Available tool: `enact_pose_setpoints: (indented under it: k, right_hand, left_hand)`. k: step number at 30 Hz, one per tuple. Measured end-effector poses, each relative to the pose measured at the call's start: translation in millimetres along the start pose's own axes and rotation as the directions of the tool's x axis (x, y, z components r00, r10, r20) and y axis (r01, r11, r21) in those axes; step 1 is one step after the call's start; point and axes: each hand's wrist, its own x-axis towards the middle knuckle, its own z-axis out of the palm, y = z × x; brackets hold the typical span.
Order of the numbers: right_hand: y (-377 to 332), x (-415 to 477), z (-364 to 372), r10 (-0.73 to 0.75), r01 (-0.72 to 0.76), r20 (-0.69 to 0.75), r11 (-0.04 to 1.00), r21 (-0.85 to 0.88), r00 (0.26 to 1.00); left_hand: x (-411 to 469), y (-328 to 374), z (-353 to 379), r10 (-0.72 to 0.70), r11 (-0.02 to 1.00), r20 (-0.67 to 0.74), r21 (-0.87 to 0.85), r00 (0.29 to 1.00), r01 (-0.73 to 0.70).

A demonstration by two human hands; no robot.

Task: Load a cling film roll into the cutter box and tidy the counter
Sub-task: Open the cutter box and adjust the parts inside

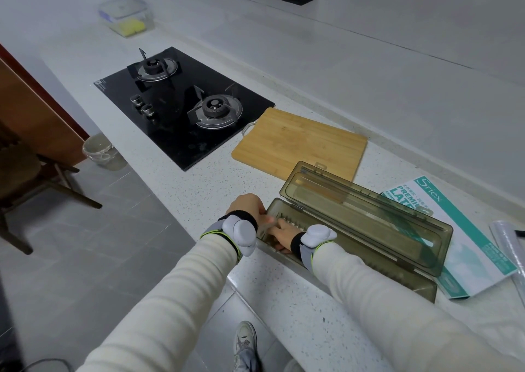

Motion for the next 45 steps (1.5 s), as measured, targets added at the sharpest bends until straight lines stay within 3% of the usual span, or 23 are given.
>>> enact_pose_setpoints:
  k: [14, 20, 27, 32, 38, 45]
  right_hand:
    - [-6.8, -19.7, 1.5, -0.113, 0.109, -0.029, 0.986, -0.123, 0.993]
    - [5.7, -36.4, -9.9, -0.034, 0.019, -0.079, 0.982, -0.187, 0.996]
    - [16.4, -49.1, -16.2, -0.017, 0.011, -0.123, 0.999, -0.053, 0.992]
    - [9.4, -49.7, -13.5, -0.009, 0.006, -0.147, 1.000, -0.015, 0.989]
    - [-8.0, -51.4, -11.1, -0.052, 0.057, -0.191, 0.998, 0.022, 0.980]
    - [-19.6, -42.4, -7.3, 0.016, 0.002, -0.212, 0.997, 0.081, 0.977]
  left_hand:
    - [-4.8, 3.2, 6.3, -0.034, 0.999, -0.040, 0.026, 0.999, 0.036]
    - [-8.2, -2.3, 3.2, 0.045, 0.997, 0.018, 0.061, 0.999, -0.046]
    - [-10.0, -23.2, -3.2, 0.008, 0.955, 0.030, -0.295, 1.000, 0.001]
    - [-11.6, -28.5, -4.7, 0.050, 0.972, 0.057, -0.232, 0.997, -0.036]
    - [-17.4, -18.4, -3.7, 0.150, 0.988, 0.111, -0.038, 0.982, -0.147]
    - [-20.4, -20.5, -5.9, 0.214, 0.977, 0.086, -0.044, 0.973, -0.211]
